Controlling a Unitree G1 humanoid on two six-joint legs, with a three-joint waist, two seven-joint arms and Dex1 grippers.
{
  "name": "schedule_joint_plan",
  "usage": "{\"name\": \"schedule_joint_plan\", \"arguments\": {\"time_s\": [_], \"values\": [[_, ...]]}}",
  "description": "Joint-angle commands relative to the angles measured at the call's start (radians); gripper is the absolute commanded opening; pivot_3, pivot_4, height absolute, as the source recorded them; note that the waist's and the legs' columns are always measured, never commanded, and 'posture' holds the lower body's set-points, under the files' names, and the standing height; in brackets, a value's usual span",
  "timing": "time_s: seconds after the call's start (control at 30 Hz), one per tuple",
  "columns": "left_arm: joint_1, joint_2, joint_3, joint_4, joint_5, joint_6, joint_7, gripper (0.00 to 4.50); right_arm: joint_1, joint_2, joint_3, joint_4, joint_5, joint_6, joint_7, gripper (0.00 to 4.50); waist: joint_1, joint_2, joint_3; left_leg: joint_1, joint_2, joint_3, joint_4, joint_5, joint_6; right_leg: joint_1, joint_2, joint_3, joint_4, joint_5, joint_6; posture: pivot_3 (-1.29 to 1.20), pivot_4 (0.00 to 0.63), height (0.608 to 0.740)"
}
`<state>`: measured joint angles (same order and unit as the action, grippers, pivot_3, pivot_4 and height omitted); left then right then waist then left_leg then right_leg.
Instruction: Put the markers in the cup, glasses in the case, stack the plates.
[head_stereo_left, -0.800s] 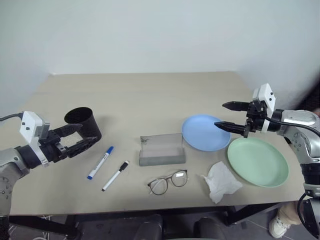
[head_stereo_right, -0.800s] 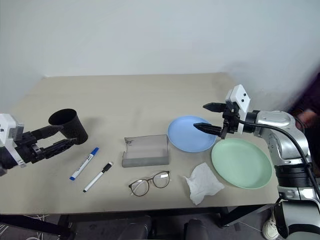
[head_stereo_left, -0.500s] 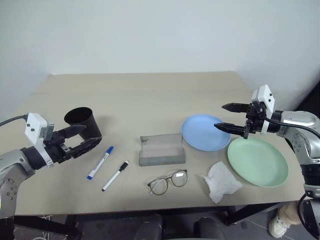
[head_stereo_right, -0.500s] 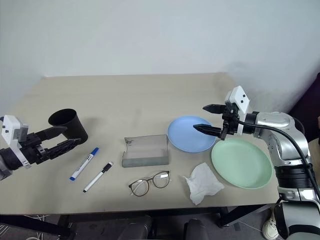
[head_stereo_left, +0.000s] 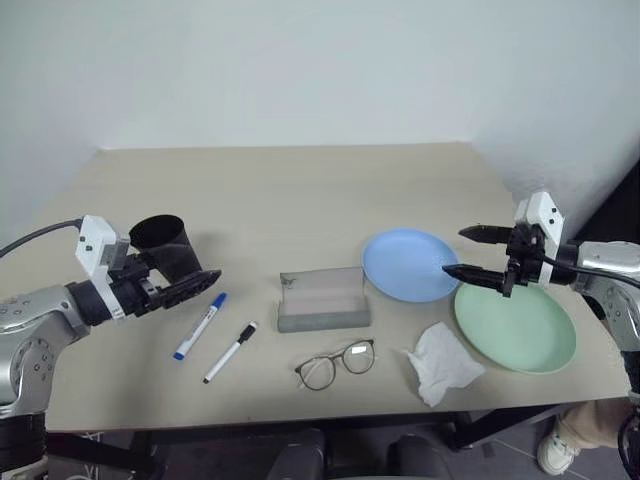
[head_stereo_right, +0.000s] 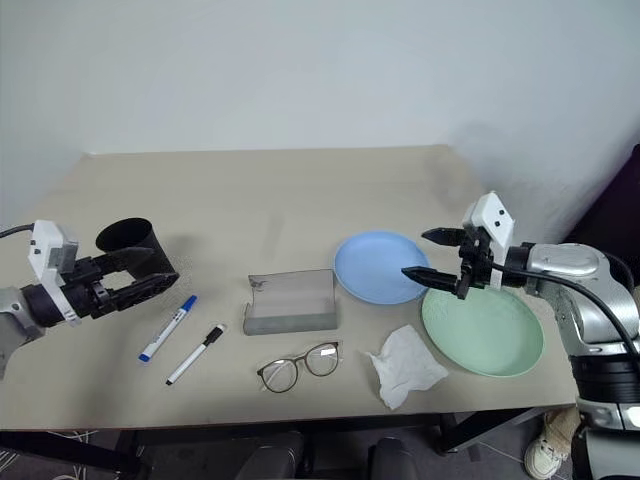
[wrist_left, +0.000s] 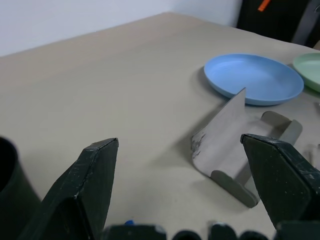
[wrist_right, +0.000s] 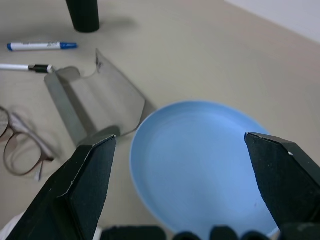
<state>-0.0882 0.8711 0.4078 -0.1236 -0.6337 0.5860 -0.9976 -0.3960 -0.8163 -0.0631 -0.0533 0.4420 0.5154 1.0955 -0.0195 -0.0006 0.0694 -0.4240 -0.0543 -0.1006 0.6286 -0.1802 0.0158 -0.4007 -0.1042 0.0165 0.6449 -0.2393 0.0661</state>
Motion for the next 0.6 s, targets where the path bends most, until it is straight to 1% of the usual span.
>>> {"name": "schedule_joint_plan", "arguments": {"time_s": [0.03, 0.17, 0.2, 0.27, 0.43, 0.6], "values": [[-0.007, 0.019, 0.002, -0.014, 0.003, -0.008, -0.012, 4.15, 0.028, -0.032, -0.032, -0.073, -0.009, 0.003, -0.026, 4.46, 0.0, 0.0, 0.0, 0.0, 0.0, 0.0, 0.0, 0.0, 0.0, 0.0, 0.0, 0.0, 0.0, 0.0, 0.0, 0.0, 0.0, 0.704], [-0.011, 0.01, -0.011, -0.012, 0.009, -0.012, -0.011, 4.15, 0.08, -0.057, -0.04, -0.103, -0.016, 0.011, -0.039, 4.46, 0.0, 0.0, 0.0, 0.0, 0.001, 0.002, 0.0, 0.0, 0.0, -0.001, 0.0, 0.0, 0.0, 0.0, 0.0, 0.0, 0.0, 0.704], [-0.018, 0.008, -0.015, -0.005, 0.009, -0.014, -0.014, 4.15, 0.112, -0.063, -0.04, -0.135, -0.022, 0.023, -0.054, 4.46, 0.001, 0.0, 0.0, 0.0, 0.001, 0.002, 0.0, 0.0, 0.0, -0.001, 0.0, 0.0, 0.0, 0.0, 0.0, 0.0, 0.0, 0.704], [-0.027, 0.002, -0.026, 0.006, 0.01, -0.02, -0.019, 4.15, 0.175, -0.071, -0.034, -0.192, -0.041, 0.047, -0.094, 4.46, 0.004, -0.001, 0.0, 0.0, 0.002, 0.002, 0.0, -0.001, 0.001, -0.001, 0.0, 0.0, 0.0, -0.001, 0.001, 0.0, 0.0, 0.704], [-0.035, -0.006, -0.052, 0.016, 0.018, -0.029, -0.021, 4.15, 0.271, -0.073, -0.015, -0.296, -0.087, 0.154, -0.21, 4.46, 0.006, -0.001, 0.0, 0.0, 0.002, 0.004, 0.001, -0.001, 0.001, -0.001, -0.001, 0.001, 0.0, -0.001, 0.001, 0.0, 0.0, 0.704], [-0.048, -0.009, -0.067, 0.031, 0.027, -0.036, -0.028, 4.15, 0.3, -0.047, 0.029, -0.343, -0.131, 0.246, -0.316, 4.46, 0.006, -0.001, -0.001, -0.001, 0.003, 0.005, 0.001, -0.001, 0.001, -0.002, -0.001, 0.001, 0.0, -0.002, 0.0, 0.0, 0.0, 0.704]]}}
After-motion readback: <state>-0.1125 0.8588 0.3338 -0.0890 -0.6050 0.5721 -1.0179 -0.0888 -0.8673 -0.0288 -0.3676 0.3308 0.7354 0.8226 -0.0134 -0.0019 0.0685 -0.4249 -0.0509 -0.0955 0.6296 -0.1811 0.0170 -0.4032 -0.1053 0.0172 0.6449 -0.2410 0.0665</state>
